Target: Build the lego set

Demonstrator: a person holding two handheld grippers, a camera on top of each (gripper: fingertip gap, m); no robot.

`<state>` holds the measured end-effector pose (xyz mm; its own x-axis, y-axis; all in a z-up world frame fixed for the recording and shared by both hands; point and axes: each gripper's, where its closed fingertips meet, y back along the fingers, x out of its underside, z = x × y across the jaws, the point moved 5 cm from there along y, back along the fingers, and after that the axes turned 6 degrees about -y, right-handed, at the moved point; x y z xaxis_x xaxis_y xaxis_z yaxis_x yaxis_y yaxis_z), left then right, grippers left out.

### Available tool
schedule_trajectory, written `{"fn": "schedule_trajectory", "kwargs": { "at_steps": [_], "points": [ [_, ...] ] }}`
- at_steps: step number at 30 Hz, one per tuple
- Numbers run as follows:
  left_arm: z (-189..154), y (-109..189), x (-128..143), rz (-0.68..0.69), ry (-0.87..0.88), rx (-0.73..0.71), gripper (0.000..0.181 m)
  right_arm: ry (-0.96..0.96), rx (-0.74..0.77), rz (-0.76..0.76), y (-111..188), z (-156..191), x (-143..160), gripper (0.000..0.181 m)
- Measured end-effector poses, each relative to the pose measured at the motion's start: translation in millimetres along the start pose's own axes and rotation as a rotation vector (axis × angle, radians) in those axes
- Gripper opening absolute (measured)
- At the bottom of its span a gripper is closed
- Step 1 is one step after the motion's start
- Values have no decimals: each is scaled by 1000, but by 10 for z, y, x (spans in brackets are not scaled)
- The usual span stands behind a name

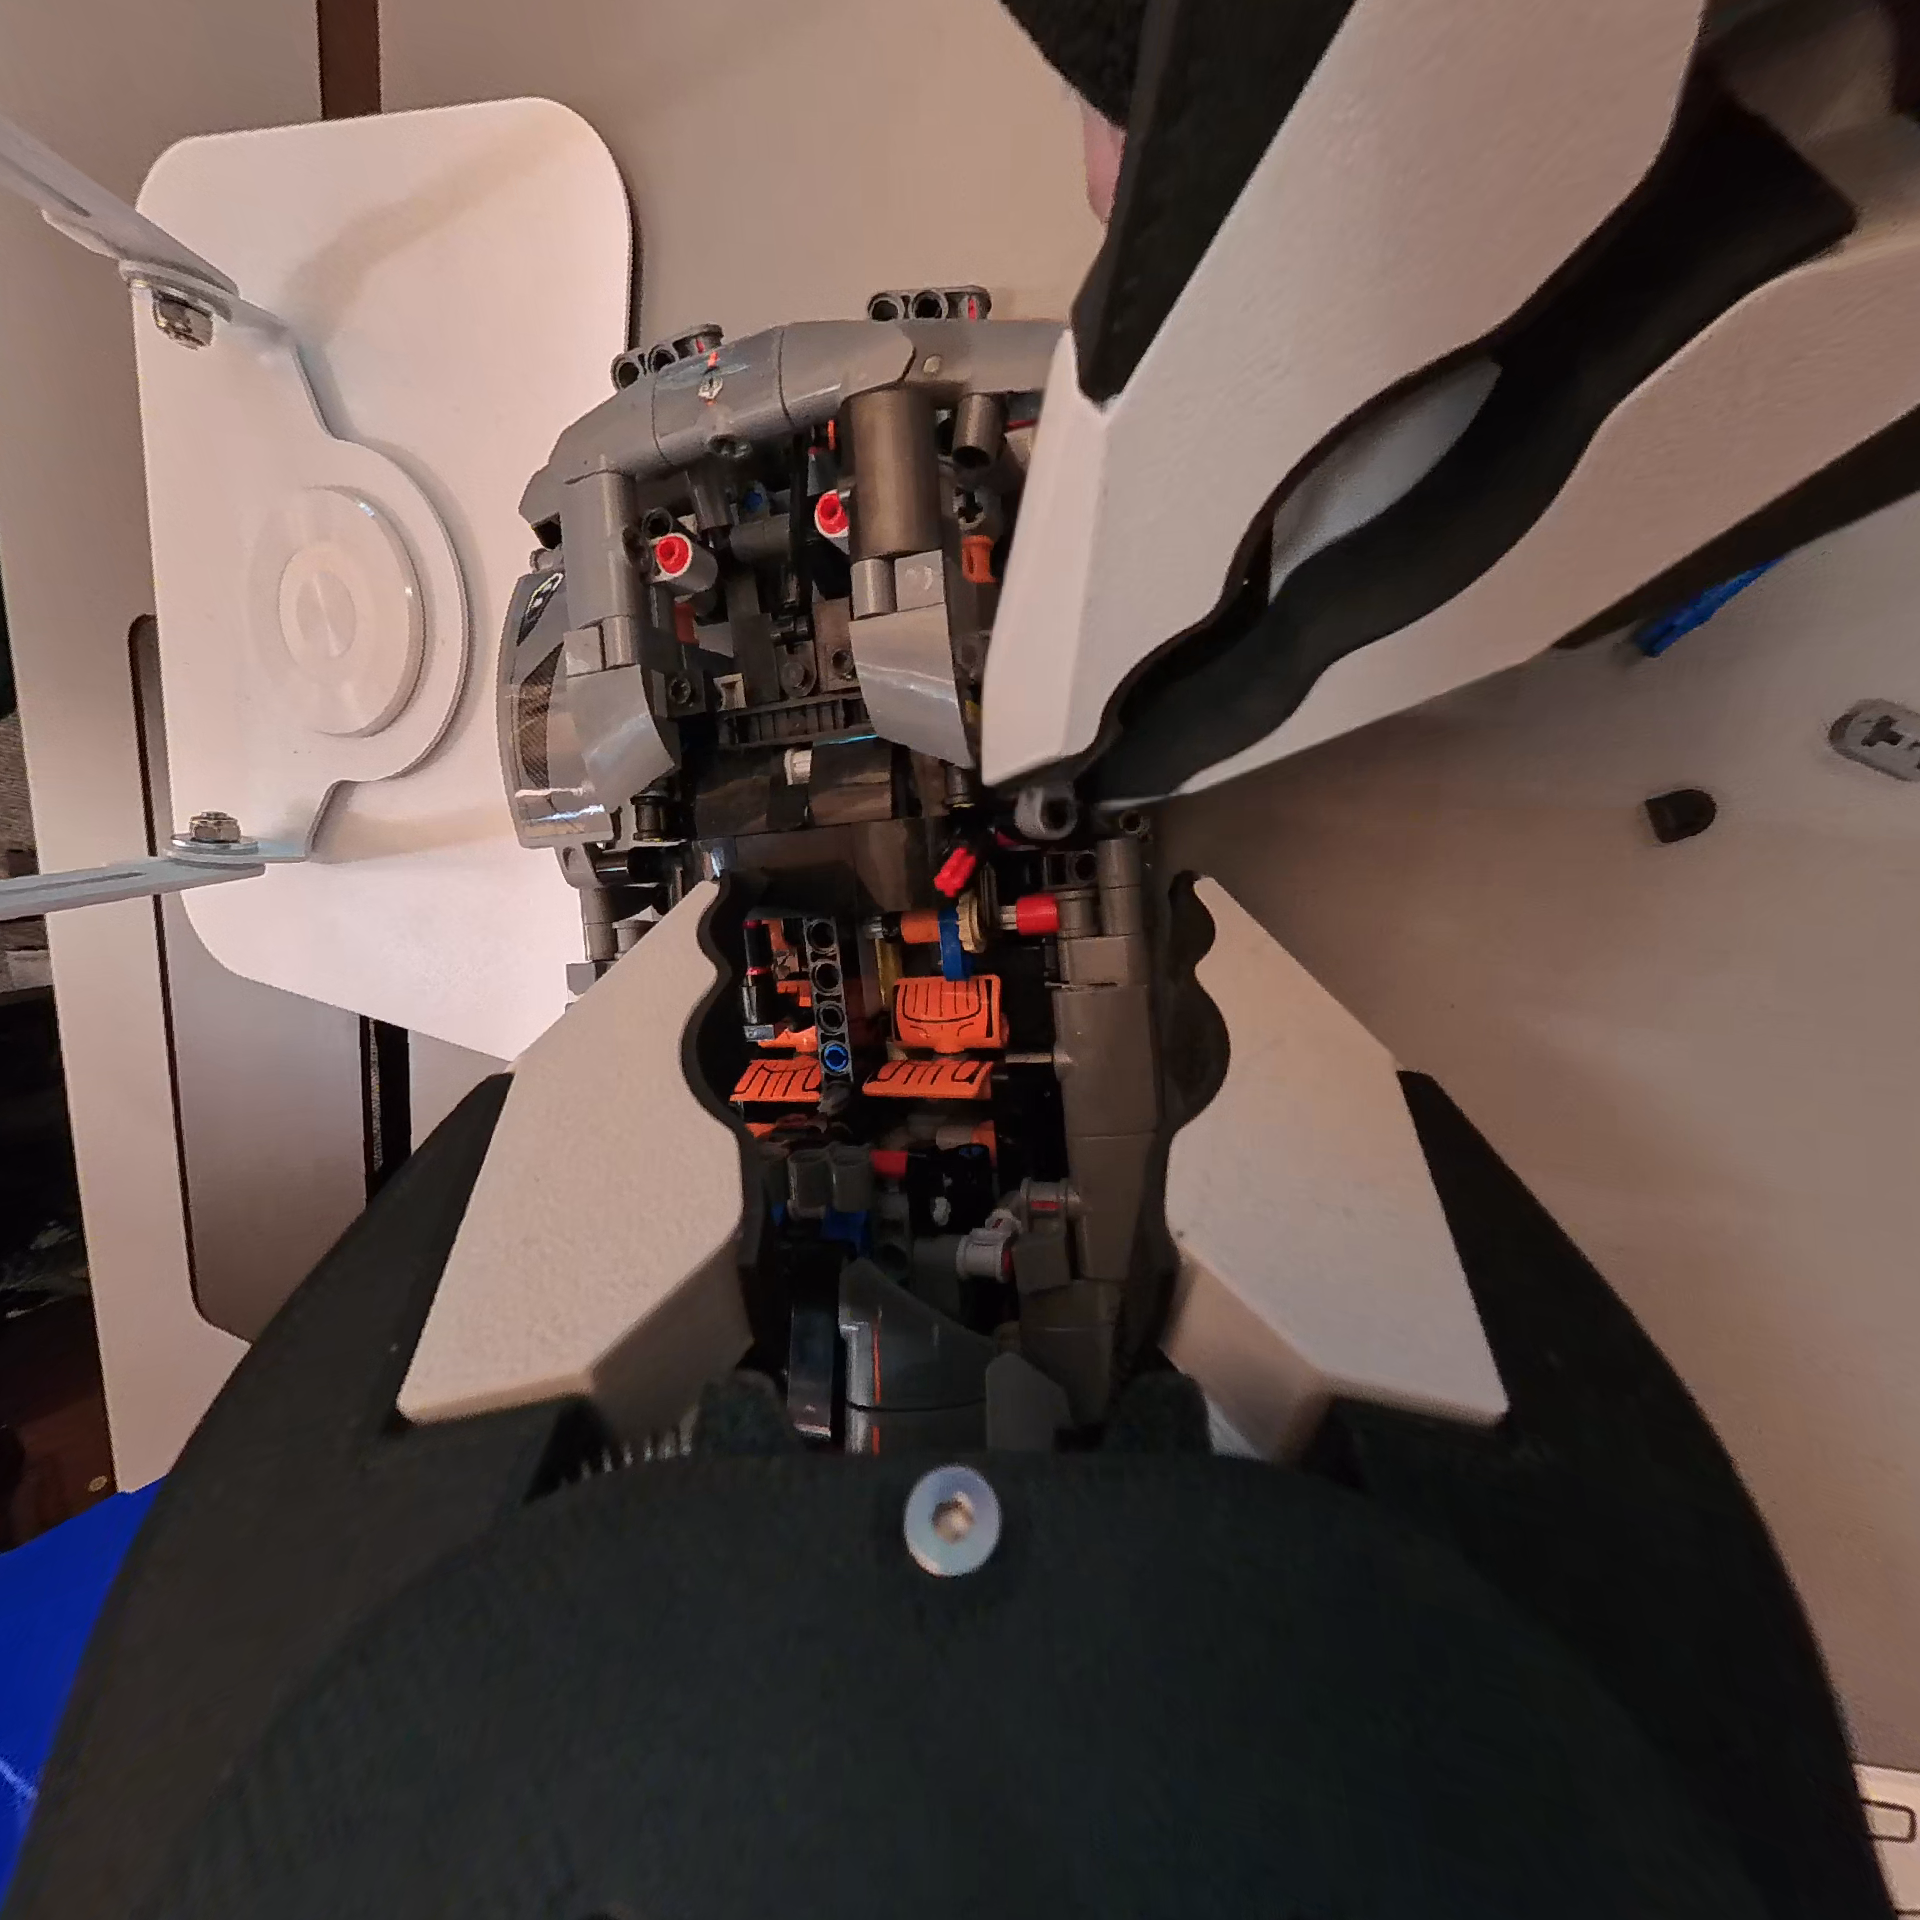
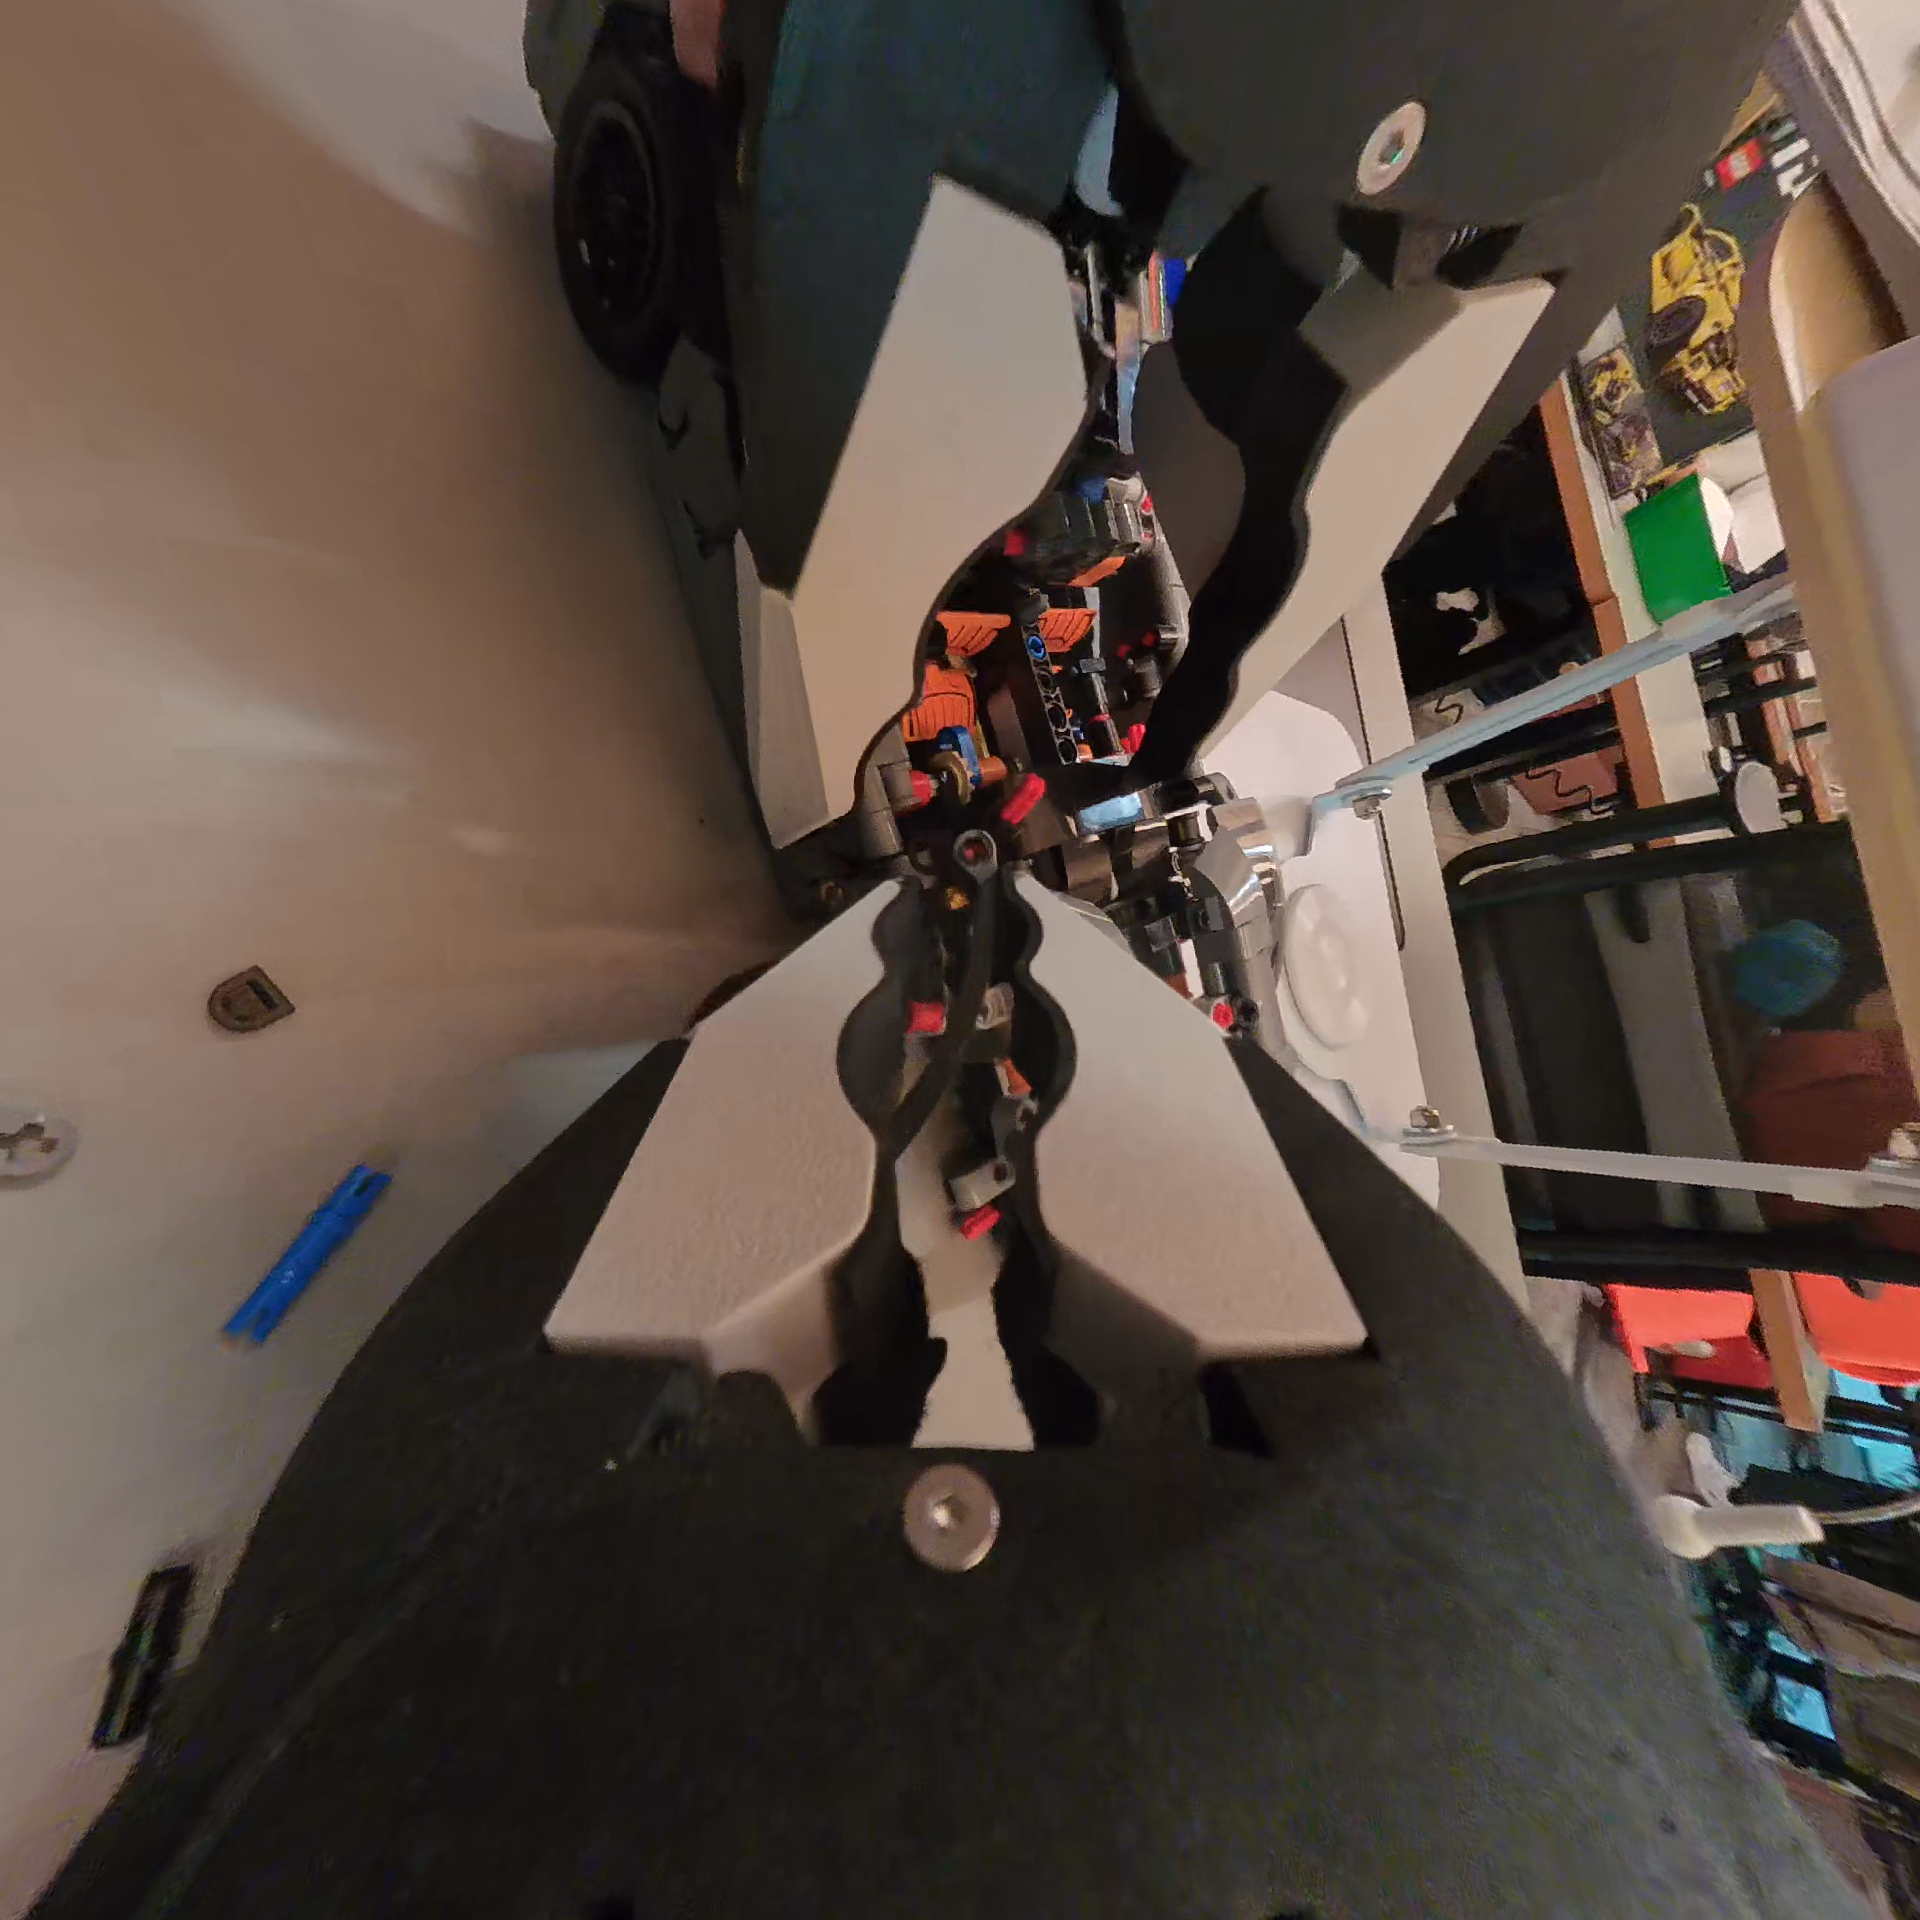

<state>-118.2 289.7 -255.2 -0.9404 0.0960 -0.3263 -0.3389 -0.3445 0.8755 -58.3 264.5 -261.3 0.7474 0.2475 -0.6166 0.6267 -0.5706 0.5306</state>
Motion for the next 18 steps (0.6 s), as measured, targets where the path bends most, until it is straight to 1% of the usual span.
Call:
{"fn": "schedule_trajectory", "kwargs": {
  "at_steps": [4, 6, 14, 15, 18],
  "points": [
    [1, 1, 2, -1, -1, 1, 79, 7, 3, 5, 3, -16, 11, 3],
    [1, 0, 1, -1, -1, 2, 79, 36, 25, 7, -3, -19, 5, 1],
    [4, -2, 2, -2, 1, 0, 79, 127, 122, 8, -3, -1, -33, 5],
    [4, -2, 2, -2, 0, 0, 79, 128, 120, 11, -5, 13, -33, 12],
    [4, -1, 2, -3, 1, 1, 79, 123, 109, 21, -4, 27, -32, 16]
  ]
}}
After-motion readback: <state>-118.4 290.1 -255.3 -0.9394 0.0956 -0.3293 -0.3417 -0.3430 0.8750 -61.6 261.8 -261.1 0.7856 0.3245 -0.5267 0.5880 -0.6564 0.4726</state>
